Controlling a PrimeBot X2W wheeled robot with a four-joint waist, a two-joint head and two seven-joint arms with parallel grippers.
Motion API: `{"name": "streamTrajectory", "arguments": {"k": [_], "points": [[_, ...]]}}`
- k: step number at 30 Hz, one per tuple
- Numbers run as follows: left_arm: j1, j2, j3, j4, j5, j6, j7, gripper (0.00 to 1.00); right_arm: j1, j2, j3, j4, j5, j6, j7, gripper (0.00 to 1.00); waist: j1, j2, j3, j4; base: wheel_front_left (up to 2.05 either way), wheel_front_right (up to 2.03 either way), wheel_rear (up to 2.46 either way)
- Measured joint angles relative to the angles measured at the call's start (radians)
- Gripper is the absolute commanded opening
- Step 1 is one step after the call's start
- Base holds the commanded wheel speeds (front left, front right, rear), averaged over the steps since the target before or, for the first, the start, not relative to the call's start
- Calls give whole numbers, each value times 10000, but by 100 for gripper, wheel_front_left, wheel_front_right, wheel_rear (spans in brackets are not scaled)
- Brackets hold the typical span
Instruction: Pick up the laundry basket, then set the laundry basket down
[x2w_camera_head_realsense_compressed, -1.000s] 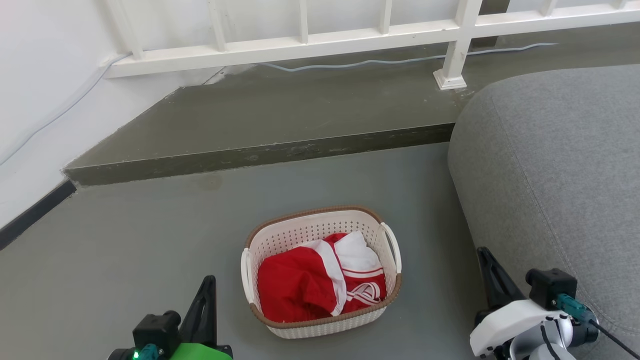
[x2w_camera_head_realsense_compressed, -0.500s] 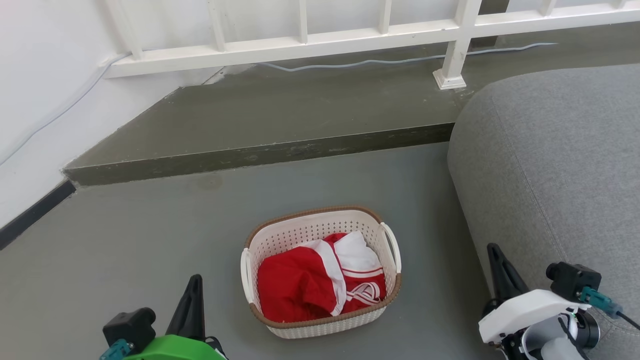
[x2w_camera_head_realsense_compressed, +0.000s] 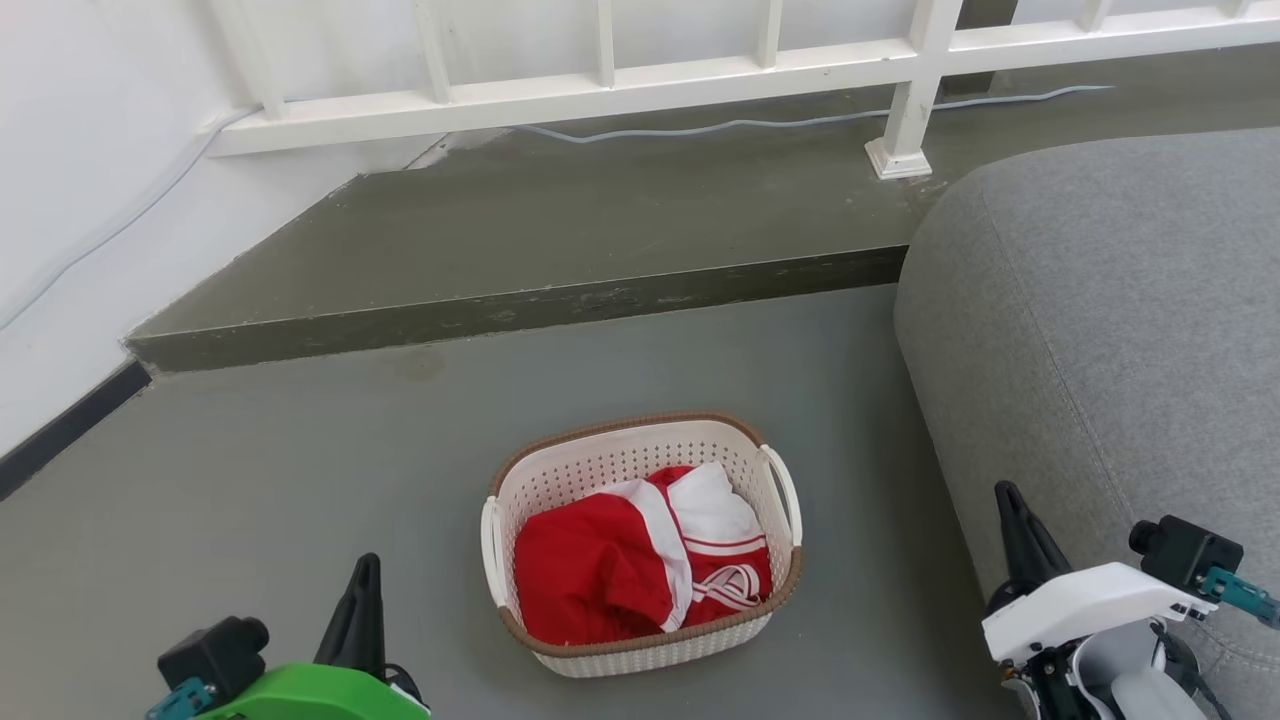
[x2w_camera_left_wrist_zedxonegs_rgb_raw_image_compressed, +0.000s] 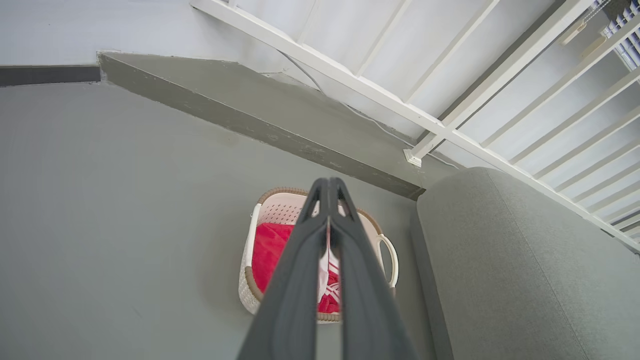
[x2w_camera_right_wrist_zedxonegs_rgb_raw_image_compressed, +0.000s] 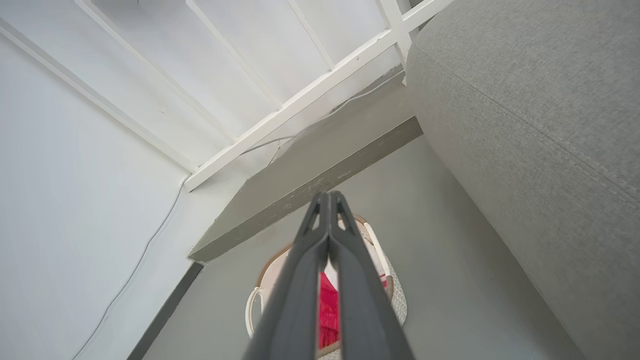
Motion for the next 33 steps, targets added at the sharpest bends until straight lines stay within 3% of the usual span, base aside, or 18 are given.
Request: {"name": "streamTrajectory", "arguments": {"k": [33], "points": [[-467,71,953,430,-3847,-531,886,0,-375,176,-1220,59,3808,646,922,0,0,0,-14,-17,0,0,0]]}}
